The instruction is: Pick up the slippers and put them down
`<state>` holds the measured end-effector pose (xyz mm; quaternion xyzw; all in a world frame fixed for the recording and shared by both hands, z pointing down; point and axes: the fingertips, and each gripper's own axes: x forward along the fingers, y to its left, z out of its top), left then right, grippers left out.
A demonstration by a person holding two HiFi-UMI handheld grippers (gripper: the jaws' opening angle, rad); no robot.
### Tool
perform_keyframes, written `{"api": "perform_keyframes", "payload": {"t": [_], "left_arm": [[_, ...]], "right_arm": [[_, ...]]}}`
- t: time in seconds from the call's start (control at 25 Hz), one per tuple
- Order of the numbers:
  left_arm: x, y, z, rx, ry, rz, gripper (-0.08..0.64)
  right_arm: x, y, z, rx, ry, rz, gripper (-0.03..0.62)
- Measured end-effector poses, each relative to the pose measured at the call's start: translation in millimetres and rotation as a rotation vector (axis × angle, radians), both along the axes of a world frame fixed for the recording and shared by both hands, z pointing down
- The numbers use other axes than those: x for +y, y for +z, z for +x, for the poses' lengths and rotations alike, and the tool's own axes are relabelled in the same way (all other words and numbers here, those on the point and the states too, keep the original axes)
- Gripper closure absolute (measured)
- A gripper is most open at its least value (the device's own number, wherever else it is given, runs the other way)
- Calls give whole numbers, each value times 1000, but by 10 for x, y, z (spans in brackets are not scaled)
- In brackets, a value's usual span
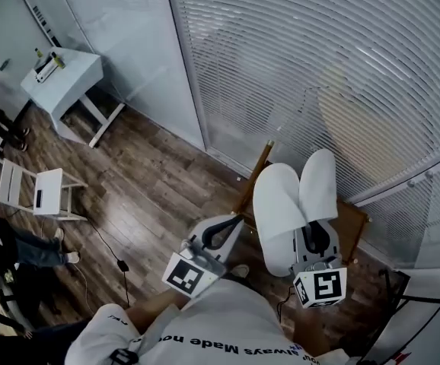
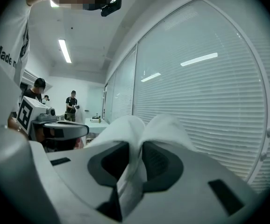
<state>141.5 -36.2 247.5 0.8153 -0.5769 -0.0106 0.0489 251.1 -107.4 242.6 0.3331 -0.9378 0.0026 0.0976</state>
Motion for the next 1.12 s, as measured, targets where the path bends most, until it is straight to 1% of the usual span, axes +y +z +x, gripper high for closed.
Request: {"api": "perform_keyframes", "payload": {"t": [0.12, 0.24, 0.4, 0.6, 0.92, 1.12], "left_arm": [[144, -7, -241, 1, -72, 3, 547], [268, -7, -589, 9, -145, -1, 548], [419, -44, -1110, -2, -214, 17, 548], [865, -76, -1852, -5, -340, 33, 547], [1458, 95, -3002, -26, -526, 24, 548], [1824, 131, -3579, -40, -594, 25, 546]], "right_arm": [[63, -56, -297, -2, -78, 12, 517], [133, -112, -706, -7, -157, 21, 518], [235, -145, -1314, -17, -237, 24, 518], [575, -163, -2179, -25, -370, 32, 520], [977, 14, -3502, -42, -554, 29, 522], [1308, 30, -4165, -47, -635, 25, 522]]}}
